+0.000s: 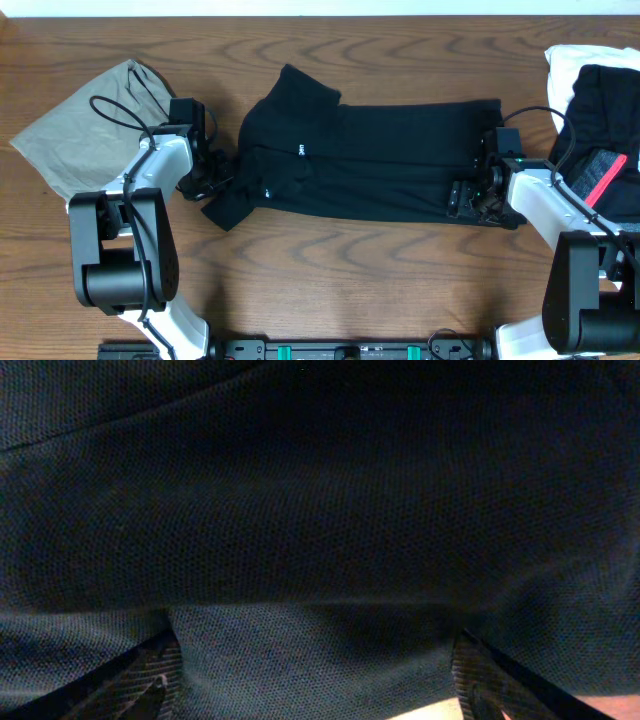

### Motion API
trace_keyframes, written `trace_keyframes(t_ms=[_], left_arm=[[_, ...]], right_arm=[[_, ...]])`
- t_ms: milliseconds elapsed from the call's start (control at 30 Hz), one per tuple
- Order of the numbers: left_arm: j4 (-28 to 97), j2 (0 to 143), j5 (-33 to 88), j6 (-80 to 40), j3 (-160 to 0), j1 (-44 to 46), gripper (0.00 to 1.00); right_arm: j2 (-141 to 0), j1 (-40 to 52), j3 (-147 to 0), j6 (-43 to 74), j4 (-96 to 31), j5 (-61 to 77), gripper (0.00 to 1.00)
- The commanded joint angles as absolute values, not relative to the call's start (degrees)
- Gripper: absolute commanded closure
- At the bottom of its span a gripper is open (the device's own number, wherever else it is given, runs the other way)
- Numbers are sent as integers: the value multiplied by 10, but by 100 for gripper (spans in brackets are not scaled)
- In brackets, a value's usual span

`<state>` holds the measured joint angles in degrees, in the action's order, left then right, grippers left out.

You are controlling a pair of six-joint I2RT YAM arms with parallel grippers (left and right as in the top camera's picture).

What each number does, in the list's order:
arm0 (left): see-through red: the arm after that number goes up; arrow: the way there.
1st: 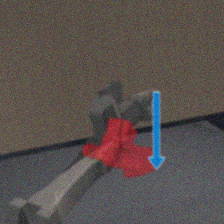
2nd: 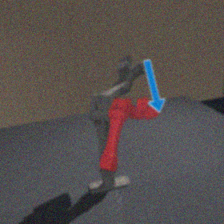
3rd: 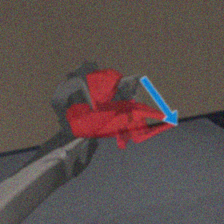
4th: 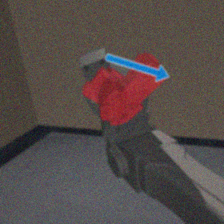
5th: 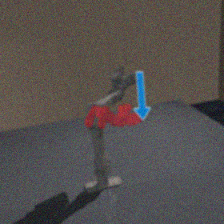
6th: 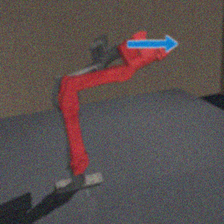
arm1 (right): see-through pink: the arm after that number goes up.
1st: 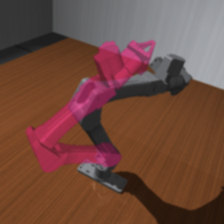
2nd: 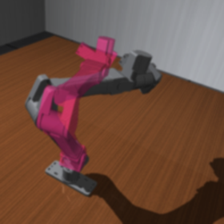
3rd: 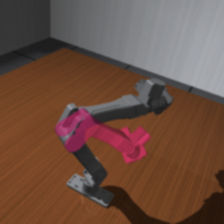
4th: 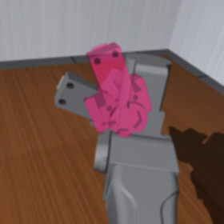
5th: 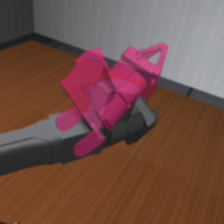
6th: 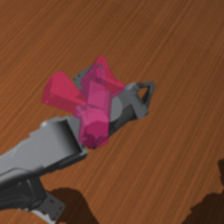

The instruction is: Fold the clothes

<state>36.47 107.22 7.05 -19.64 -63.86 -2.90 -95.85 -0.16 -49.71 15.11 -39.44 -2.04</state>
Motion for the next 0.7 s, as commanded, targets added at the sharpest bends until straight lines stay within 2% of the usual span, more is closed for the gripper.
trace_keyframes(t_ms=[0, 100, 433, 667], left_arm=[[369, 1079, -18, -195, -633, -41, 94], [355, 1079, -57, -195, -633, -41, 94], [269, 1079, -56, -125, -633, -41, 88], [219, 1079, -57, -66, -633, -41, 87]], right_arm=[[-975, -4, -488, 156, -396, -41, 15], [-975, -4, -488, 156, -396, -41, 15], [-975, -4, -488, 156, -396, -43, 15], [-975, -4, -488, 156, -397, -43, 15]])
